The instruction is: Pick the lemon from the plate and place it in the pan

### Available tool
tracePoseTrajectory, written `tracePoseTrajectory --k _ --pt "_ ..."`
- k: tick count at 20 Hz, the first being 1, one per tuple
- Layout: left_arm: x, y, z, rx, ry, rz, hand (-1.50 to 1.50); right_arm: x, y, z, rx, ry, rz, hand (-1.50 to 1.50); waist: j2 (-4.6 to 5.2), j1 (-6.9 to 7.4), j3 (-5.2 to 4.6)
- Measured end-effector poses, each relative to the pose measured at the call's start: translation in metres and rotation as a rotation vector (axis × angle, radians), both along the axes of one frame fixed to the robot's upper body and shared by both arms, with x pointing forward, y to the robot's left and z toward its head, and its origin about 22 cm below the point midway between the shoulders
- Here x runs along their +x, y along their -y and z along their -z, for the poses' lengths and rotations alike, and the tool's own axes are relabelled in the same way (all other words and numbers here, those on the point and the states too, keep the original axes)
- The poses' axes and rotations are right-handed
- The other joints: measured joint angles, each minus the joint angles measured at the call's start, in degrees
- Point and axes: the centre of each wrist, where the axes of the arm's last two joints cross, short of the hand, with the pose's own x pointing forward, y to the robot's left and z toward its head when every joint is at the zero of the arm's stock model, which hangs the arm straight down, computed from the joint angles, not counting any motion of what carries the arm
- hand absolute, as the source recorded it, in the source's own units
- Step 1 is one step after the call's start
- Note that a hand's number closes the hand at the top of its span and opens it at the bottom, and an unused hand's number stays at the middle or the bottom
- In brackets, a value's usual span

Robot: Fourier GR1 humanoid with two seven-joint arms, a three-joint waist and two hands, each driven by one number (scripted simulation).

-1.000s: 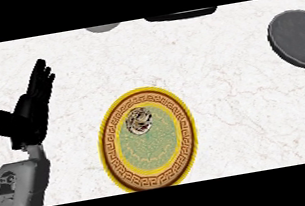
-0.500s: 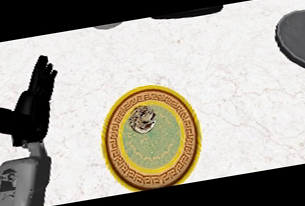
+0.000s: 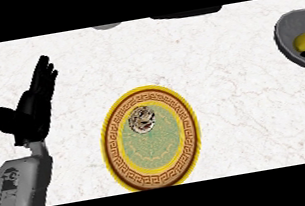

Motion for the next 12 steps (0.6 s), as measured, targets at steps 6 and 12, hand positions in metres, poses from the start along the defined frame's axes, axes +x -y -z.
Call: tracePoseTrajectory --k 6,12 --pt "-0.004 -0.014 0.004 -0.004 -0.017 -0.023 0.0 -0.01 0.01 0.003 0.09 0.221 0.026 -1.5 -0.64 -1.12 -0.11" --pt "-0.012 -0.02 0.007 0.002 -0.031 -0.055 0.0 -0.034 0.029 0.016 0.257 0.323 -0.052 -1.5 -1.65 -3.12 -0.37"
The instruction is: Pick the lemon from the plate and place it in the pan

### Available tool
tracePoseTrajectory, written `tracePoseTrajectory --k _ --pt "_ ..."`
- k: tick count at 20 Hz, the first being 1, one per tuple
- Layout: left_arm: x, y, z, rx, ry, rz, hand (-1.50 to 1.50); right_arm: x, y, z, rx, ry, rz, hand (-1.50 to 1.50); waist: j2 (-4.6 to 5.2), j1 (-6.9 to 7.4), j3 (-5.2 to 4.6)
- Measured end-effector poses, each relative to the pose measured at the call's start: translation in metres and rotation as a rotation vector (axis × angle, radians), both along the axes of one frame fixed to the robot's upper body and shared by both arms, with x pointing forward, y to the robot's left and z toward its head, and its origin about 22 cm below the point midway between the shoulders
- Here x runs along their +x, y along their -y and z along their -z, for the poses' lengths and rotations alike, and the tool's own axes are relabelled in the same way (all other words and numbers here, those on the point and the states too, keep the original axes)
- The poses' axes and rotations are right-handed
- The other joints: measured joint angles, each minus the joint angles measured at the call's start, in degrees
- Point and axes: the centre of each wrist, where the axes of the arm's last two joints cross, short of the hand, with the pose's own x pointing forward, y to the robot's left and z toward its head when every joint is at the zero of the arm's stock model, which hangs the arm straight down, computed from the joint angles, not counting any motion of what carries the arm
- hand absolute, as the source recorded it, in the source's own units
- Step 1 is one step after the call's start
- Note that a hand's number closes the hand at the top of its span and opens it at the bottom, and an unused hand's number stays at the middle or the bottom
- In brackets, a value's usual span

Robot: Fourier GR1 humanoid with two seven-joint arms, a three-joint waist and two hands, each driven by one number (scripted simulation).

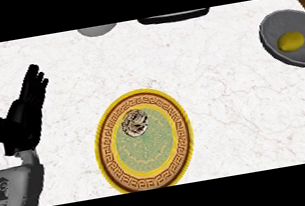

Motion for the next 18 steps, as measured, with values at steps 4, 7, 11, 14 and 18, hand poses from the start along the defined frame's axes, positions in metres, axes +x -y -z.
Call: tracePoseTrajectory --k 4,7,11,14,18 --pt "-0.002 0.004 0.003 0.009 -0.008 -0.028 0.0 -0.025 0.018 0.008 0.05 0.046 -0.076 -1.5 -0.52 -1.25 -0.15" --pt "-0.004 -0.005 0.001 0.01 -0.016 -0.038 0.0 -0.042 0.03 0.008 0.062 0.071 -0.114 -1.5 -0.88 -2.04 -0.26" --pt "-0.005 -0.01 0.0 0.009 -0.015 -0.047 0.0 -0.07 0.042 0.011 0.068 0.083 -0.136 -1.5 -1.04 -2.58 -0.34" --pt "-0.007 -0.01 -0.001 0.006 -0.019 -0.05 0.0 -0.09 0.044 0.011 0.065 0.081 -0.157 -1.5 -1.14 -2.88 -0.39" --pt "-0.008 -0.009 -0.003 0.007 -0.019 -0.046 0.0 -0.106 0.037 -0.002 0.051 0.053 -0.157 -1.5 -1.05 -2.72 -0.37"
